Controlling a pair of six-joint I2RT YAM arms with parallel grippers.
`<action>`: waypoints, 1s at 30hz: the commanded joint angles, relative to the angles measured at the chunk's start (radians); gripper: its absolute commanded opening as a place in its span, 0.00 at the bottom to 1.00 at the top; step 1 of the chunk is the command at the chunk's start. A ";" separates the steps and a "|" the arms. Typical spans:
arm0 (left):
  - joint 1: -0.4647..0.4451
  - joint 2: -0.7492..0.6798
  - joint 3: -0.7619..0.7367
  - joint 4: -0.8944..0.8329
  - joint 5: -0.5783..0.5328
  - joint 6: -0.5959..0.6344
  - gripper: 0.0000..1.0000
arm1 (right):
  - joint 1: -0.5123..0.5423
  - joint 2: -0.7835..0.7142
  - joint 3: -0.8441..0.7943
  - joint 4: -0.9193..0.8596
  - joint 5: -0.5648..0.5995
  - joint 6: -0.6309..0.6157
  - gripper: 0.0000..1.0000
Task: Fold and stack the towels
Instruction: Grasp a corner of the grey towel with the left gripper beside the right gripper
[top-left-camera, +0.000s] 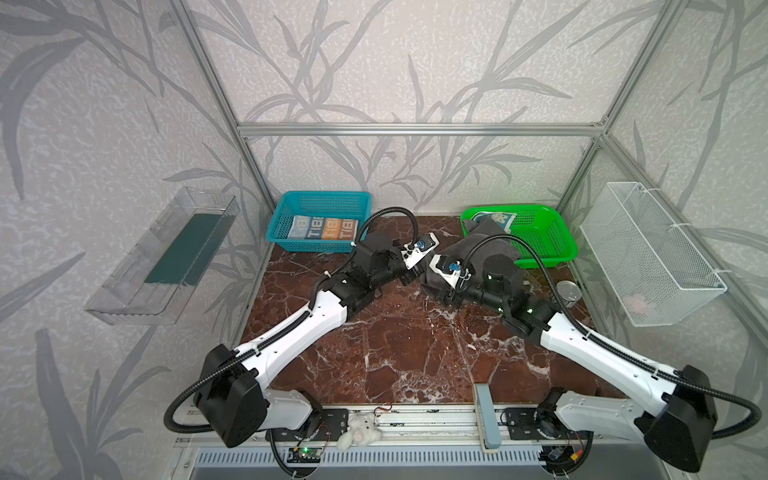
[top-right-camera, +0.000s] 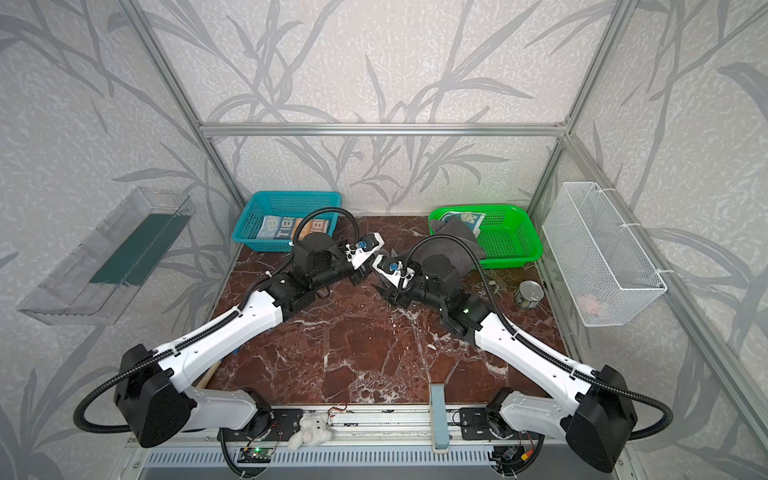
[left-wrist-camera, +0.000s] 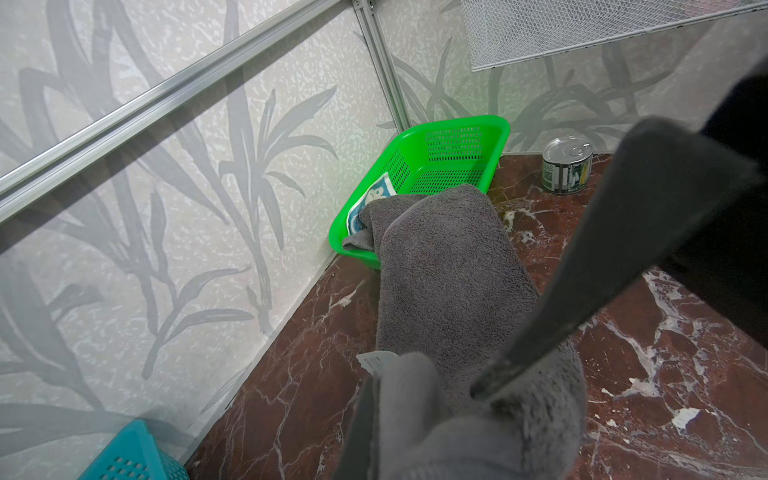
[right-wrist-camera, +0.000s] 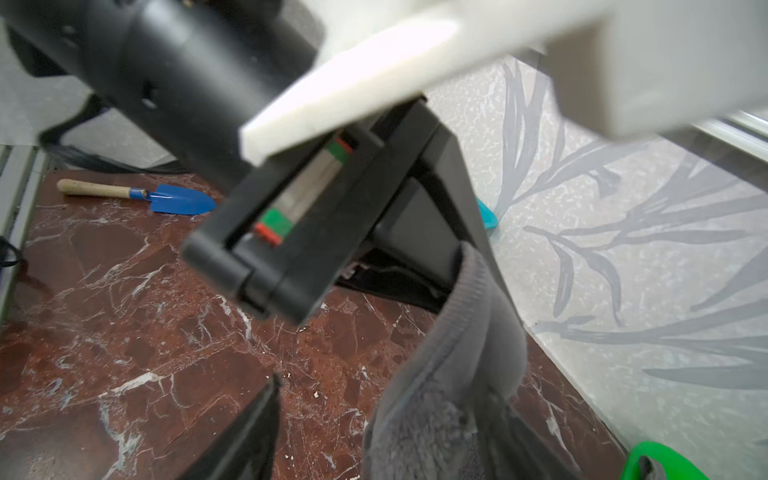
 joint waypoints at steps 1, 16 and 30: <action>0.002 -0.009 0.025 -0.011 0.015 -0.003 0.00 | 0.001 0.006 0.036 0.024 0.095 0.019 0.58; 0.003 -0.012 0.011 -0.004 0.011 -0.007 0.00 | 0.001 0.052 0.092 0.016 0.107 0.011 0.30; 0.008 -0.014 -0.005 0.036 0.017 -0.031 0.00 | -0.003 0.081 0.101 0.025 0.140 0.057 0.16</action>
